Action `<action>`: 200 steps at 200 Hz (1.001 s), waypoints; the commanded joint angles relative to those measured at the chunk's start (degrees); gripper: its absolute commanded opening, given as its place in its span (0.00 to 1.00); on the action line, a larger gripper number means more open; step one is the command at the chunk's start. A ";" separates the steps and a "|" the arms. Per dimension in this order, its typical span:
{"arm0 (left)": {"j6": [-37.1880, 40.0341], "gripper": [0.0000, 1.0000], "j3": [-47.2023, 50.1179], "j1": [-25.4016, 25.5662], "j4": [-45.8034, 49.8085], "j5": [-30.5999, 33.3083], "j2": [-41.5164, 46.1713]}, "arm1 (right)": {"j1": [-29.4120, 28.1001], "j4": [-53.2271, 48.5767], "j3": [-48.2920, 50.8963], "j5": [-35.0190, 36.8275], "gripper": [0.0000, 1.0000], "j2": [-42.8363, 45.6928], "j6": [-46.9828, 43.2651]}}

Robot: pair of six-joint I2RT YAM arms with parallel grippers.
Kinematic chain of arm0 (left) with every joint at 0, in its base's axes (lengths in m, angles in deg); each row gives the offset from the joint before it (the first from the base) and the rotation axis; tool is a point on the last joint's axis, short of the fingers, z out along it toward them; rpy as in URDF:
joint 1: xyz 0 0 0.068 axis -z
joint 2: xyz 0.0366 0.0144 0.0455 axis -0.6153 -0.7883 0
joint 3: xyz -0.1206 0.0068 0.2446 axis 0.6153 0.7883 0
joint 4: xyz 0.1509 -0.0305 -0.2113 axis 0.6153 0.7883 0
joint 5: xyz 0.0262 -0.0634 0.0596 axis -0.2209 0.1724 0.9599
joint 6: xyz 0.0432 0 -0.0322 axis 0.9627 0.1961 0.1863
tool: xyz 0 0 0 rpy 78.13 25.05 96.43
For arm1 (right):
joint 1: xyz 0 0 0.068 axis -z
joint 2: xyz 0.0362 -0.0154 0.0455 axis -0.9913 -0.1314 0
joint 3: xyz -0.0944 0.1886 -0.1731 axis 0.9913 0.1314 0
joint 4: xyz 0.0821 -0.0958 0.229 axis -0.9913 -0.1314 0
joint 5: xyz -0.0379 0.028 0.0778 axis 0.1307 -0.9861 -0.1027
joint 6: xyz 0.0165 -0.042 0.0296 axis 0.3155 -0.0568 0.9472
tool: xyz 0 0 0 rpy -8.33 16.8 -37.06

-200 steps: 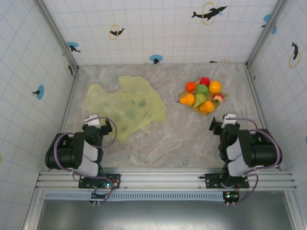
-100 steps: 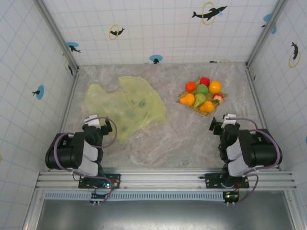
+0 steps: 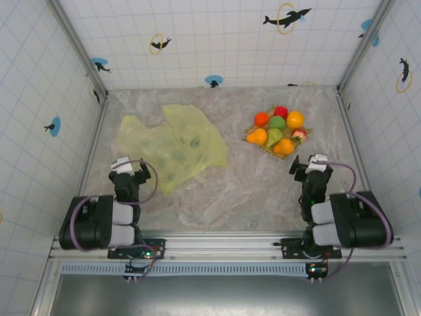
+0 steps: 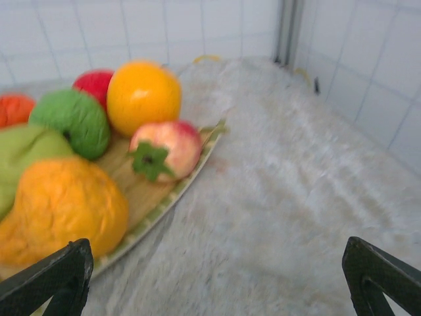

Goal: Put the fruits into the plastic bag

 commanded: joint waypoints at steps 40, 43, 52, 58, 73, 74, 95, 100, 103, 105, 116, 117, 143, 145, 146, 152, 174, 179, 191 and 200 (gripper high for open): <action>-24.55 0.98 -10.66 -0.41 36.26 12.95 17.56 | -0.75 -24.70 -3.16 4.49 0.96 24.27 10.10; -25.12 0.98 -11.25 -0.38 37.09 11.32 17.65 | -1.35 -25.27 -3.77 3.20 0.96 24.55 10.10; -26.39 0.98 -13.33 -0.38 38.97 6.15 17.32 | -3.70 -27.04 -6.04 0.84 0.94 24.53 10.12; -27.45 0.98 -14.79 -0.41 40.62 3.56 16.46 | -6.43 -28.36 -7.90 -0.13 0.94 23.65 9.72; -29.68 0.97 -19.64 -0.29 45.47 -1.23 12.70 | -14.50 -30.37 -12.71 -0.40 0.94 19.72 6.77; -29.72 0.97 -19.87 -0.28 45.72 -1.53 12.41 | -15.10 -30.41 -12.95 -0.33 0.95 19.39 6.59; -29.19 0.97 -25.84 1.14 48.56 -5.92 6.58 | -25.28 -30.19 -18.45 0.53 0.96 12.18 3.49; -28.42 0.97 -27.31 2.00 49.07 -5.70 5.17 | -27.07 -30.02 -19.64 0.39 0.96 10.43 3.26; -28.05 0.98 -28.39 2.59 49.42 -5.33 4.26 | -27.95 -29.87 -20.37 0.26 0.96 9.21 3.21; -27.84 0.98 -29.14 3.07 49.78 -4.97 3.70 | -28.49 -29.84 -20.70 0.21 0.96 8.49 3.17; -26.65 0.98 -32.94 5.42 51.79 -3.12 0.67 | -31.33 -29.78 -23.32 -0.41 0.97 4.59 3.03; -26.49 0.98 -33.29 5.60 51.91 -2.92 0.29 | -31.55 -29.81 -23.53 -0.41 0.97 4.18 3.01; -23.82 0.98 -41.90 10.80 56.63 4.21 -8.92 | -36.35 -29.41 -27.82 -0.89 0.97 -3.41 2.77; -23.79 0.98 -42.40 11.04 57.14 4.75 -9.71 | -36.65 -29.37 -28.08 -0.98 0.97 -3.91 2.73; -23.78 0.98 -42.85 11.18 57.40 5.06 -10.09 | -36.81 -29.38 -28.20 -1.01 0.98 -4.16 2.73; -23.67 0.98 -44.89 11.85 58.98 6.81 -12.35 | -37.62 -29.39 -28.89 -1.17 0.98 -5.35 2.65; -22.93 0.98 -50.00 13.16 61.72 9.62 -19.43 | -39.99 -29.78 -30.72 -1.56 0.99 -8.77 2.45; -22.81 0.98 -50.77 13.32 61.79 9.46 -20.75 | -40.40 -29.82 -30.93 -1.64 0.99 -9.30 2.46; -22.48 0.92 -52.27 13.36 61.82 8.34 -23.45 | -41.09 -29.92 -31.19 -1.56 0.99 -10.25 2.46; -22.09 0.85 -53.02 13.43 61.26 7.22 -25.05 | -41.52 -29.86 -31.14 -1.47 1.00 -10.70 2.45</action>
